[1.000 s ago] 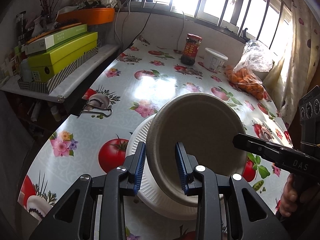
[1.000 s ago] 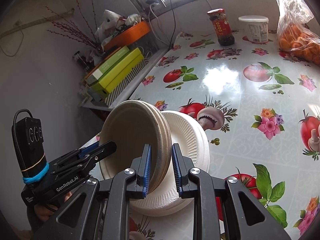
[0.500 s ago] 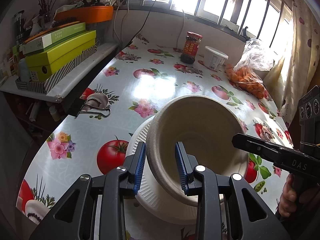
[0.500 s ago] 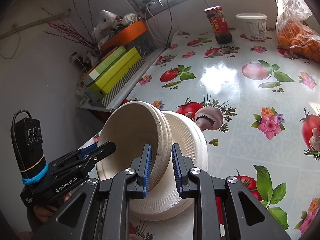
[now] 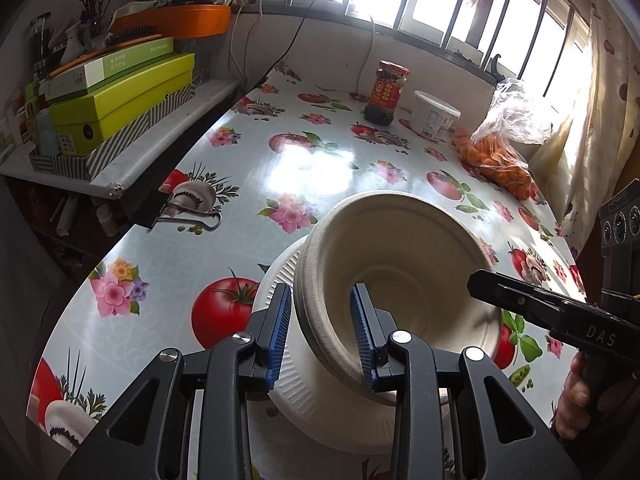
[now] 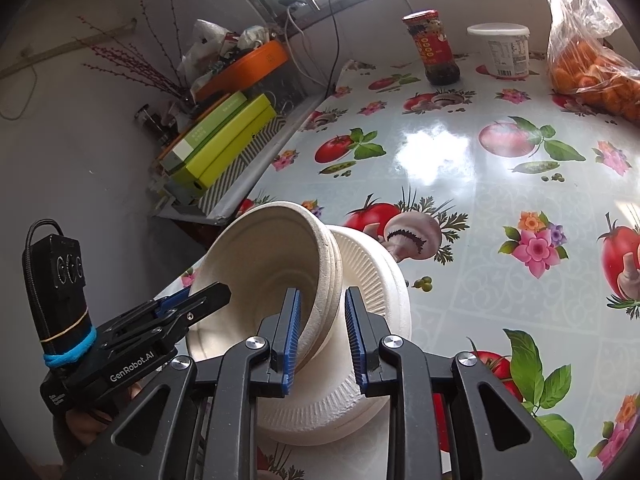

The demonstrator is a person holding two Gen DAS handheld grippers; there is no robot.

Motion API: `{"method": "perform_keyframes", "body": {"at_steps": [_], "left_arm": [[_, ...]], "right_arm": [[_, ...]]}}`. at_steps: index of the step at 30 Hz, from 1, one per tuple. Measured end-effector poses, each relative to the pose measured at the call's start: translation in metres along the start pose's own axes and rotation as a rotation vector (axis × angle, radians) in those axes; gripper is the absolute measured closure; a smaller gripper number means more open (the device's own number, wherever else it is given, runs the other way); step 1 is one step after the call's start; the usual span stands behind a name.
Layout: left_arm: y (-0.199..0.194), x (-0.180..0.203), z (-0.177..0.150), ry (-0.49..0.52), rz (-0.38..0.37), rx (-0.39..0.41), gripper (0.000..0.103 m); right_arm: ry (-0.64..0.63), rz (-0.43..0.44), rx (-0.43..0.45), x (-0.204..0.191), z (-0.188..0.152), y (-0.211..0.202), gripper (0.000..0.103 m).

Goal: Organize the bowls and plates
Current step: 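Lower the bowls onto the white plates and open the left gripper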

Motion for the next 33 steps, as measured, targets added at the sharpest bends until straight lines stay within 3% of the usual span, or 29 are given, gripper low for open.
{"method": "perform_keyframes", "body": {"at_steps": [6,22,33], "left_arm": [[-0.001,-0.001,-0.001,-0.009,0.002,0.002,0.062],[-0.018,-0.005,-0.002,-0.006,0.049,0.022,0.060],[-0.045,-0.004,-0.007,0.005,0.107,0.068,0.060]], "right_arm": [[-0.008,0.000,0.007,-0.001,0.000,-0.002,0.063],[-0.032,-0.037,0.044,-0.004,0.000,-0.019,0.052],[-0.131,-0.084,0.095,-0.019,-0.008,-0.043,0.043]]}}
Point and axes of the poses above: each gripper's, at about its wrist camera, not at the fingertips, and y roughly the way its jaws point, x to its right, z to its top, the point moved 8 cm from there along y, roughly the way its jaws point, and after that the axes turned 13 degrees about x, right-handed, at the moved point
